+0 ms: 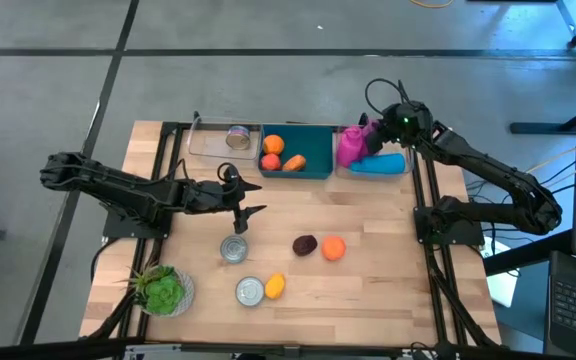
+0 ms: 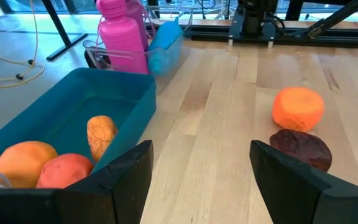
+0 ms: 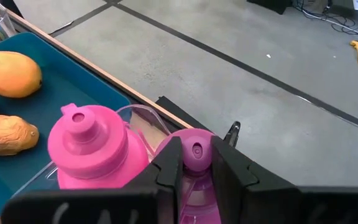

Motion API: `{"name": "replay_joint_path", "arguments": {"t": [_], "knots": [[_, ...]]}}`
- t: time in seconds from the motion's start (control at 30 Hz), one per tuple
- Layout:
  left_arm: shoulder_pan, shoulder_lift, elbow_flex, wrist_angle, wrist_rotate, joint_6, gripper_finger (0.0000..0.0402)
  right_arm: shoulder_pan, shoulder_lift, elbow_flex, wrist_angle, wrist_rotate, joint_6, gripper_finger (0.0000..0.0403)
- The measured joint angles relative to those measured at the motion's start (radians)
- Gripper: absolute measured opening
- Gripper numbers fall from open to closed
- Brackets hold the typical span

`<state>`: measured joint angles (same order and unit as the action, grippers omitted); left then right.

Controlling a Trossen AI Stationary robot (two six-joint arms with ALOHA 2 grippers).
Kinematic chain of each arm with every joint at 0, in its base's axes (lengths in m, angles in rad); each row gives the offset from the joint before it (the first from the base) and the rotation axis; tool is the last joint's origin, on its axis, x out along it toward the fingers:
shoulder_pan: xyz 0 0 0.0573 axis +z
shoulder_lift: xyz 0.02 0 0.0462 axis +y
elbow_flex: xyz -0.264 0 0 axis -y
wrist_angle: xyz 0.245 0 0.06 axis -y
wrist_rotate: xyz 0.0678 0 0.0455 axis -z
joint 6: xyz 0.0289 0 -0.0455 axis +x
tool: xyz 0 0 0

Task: Pick & Place Food Item
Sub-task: Adjust the violet water bottle

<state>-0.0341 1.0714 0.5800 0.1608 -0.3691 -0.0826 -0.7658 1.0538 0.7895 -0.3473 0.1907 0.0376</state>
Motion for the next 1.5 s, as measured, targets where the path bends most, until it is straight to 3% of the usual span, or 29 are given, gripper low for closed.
{"name": "replay_joint_path", "arguments": {"t": [1.07,1.43,1.5], "knots": [[0.0,0.0,0.0,0.0,0.0,0.0,0.026,0.0,0.014,0.034,-0.043,0.026,-0.02,0.0057],[0.0,0.0,0.0,0.0,0.006,-0.008,0.026,0.0,0.08,0.035,0.002,-0.009,-0.019,0.0057],[0.0,0.0,0.0,0.0,0.007,-0.008,0.026,0.0,0.08,0.035,0.003,-0.03,-0.023,0.0071]]}}
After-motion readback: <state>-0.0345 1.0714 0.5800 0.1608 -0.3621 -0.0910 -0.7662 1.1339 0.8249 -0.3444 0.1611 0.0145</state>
